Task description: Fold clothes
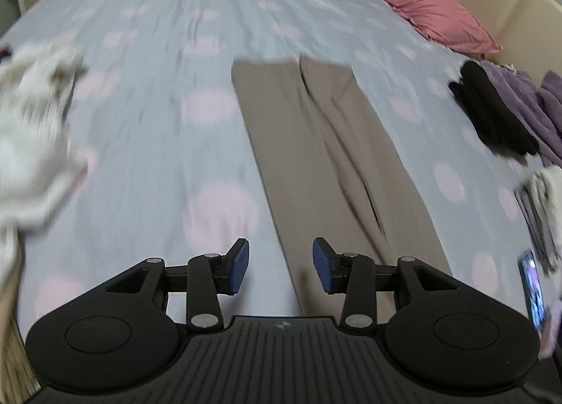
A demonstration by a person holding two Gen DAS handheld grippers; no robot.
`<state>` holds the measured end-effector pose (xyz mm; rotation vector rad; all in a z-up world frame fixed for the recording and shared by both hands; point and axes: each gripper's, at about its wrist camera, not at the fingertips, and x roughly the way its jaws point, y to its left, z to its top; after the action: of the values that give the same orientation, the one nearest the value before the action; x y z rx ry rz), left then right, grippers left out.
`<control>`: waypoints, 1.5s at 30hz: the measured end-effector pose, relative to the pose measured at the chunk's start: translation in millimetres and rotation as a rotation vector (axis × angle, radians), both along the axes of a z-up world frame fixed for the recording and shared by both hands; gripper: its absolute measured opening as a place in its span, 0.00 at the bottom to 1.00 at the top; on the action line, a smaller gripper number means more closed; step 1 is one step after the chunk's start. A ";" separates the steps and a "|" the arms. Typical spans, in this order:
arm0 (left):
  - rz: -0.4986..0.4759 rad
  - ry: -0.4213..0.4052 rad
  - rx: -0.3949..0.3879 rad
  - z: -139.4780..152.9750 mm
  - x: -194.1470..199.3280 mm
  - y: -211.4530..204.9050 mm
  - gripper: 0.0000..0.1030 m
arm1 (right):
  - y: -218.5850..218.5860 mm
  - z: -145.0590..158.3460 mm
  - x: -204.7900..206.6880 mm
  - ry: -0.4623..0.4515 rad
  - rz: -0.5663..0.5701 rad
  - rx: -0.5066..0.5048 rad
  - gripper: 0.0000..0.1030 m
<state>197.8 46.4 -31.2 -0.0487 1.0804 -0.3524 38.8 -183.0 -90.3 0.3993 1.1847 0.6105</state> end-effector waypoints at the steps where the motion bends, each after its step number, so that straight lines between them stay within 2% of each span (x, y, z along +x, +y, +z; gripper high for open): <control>1: 0.006 0.014 -0.012 -3.9 -10.7 2.1 0.37 | 0.0 -2.0 -2.3 0.007 -0.003 0.013 0.30; 2: 0.012 0.028 -0.024 -7.8 -21.4 4.2 0.37 | 1.4 -3.0 -3.8 0.019 -0.005 0.029 0.30; 3: 0.018 0.042 -0.036 -11.7 -32.2 6.3 0.37 | 4.4 -3.7 -4.2 0.027 -0.006 0.041 0.26; 4: 0.024 0.056 -0.048 -15.6 -42.9 8.4 0.37 | 7.8 -4.2 -4.5 0.030 -0.005 0.047 0.21; 5: 0.030 0.070 -0.060 -19.5 -53.6 10.5 0.37 | 10.7 -5.5 -4.6 0.036 0.000 0.053 0.11; 9: 0.031 0.126 -0.133 -39.4 -88.0 11.0 0.43 | 12.9 -8.4 -5.5 0.081 -0.021 0.156 0.08; 10: 0.029 0.123 -0.146 -43.3 -93.3 10.2 0.43 | 14.1 -7.3 -6.1 0.084 -0.020 0.188 0.08; 13: 0.042 0.130 -0.189 -54.7 -104.0 8.8 0.43 | 27.7 -4.2 -7.1 0.064 0.005 0.178 0.08; 15: 0.047 0.131 -0.227 -59.5 -106.7 9.3 0.39 | 27.0 -6.6 -9.1 0.075 0.002 0.153 0.08; 16: 0.044 0.127 -0.237 -61.4 -106.9 9.7 0.34 | 24.5 -9.7 -10.2 0.091 -0.004 0.143 0.08; 17: 0.037 0.127 -0.234 -63.5 -106.9 8.9 0.17 | 22.3 -12.8 -11.2 0.107 -0.006 0.134 0.08; 18: 0.033 0.129 -0.216 -65.4 -106.6 7.5 0.11 | 20.0 -15.9 -12.5 0.123 -0.005 0.130 0.09; 20: 0.020 0.109 -0.184 -66.1 -108.8 4.8 0.06 | 17.1 -19.0 -17.1 0.140 0.005 0.136 0.09; 27: 0.031 0.138 -0.157 -64.6 -124.9 4.0 0.04 | 4.2 -5.4 -40.3 0.105 0.088 0.028 0.13; 31: 0.017 0.158 -0.165 -65.3 -135.9 9.4 0.04 | -11.6 13.2 -55.1 0.009 0.125 -0.019 0.23; 33: 0.018 0.170 -0.172 -64.8 -141.5 13.3 0.04 | -23.6 22.6 -59.3 -0.046 0.119 -0.042 0.24; 35: 0.023 0.179 -0.166 -64.6 -148.0 17.6 0.04 | -40.9 32.5 -58.3 -0.100 0.088 -0.070 0.24; 37: 0.036 0.170 -0.162 -62.6 -155.8 22.7 0.09 | -62.2 41.5 -54.6 -0.145 0.040 -0.094 0.24; 39: 0.063 0.149 -0.177 -58.6 -162.1 28.7 0.23 | -82.5 47.9 -48.0 -0.168 -0.029 -0.116 0.24; 41: 0.087 0.135 -0.219 -55.6 -165.5 33.5 0.28 | -100.4 49.9 -43.1 -0.176 -0.091 -0.146 0.25; 44: 0.110 0.128 -0.267 -54.1 -167.1 35.7 0.38 | -107.6 46.8 -43.6 -0.178 -0.083 -0.188 0.27; 45: 0.112 0.127 -0.275 -54.4 -167.0 34.5 0.38 | -105.1 45.0 -45.7 -0.180 -0.067 -0.202 0.28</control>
<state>30.8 80.9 -85.6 -0.3789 1.1434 -0.3987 -6.9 -288.1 -45.3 0.2075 1.0445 0.4537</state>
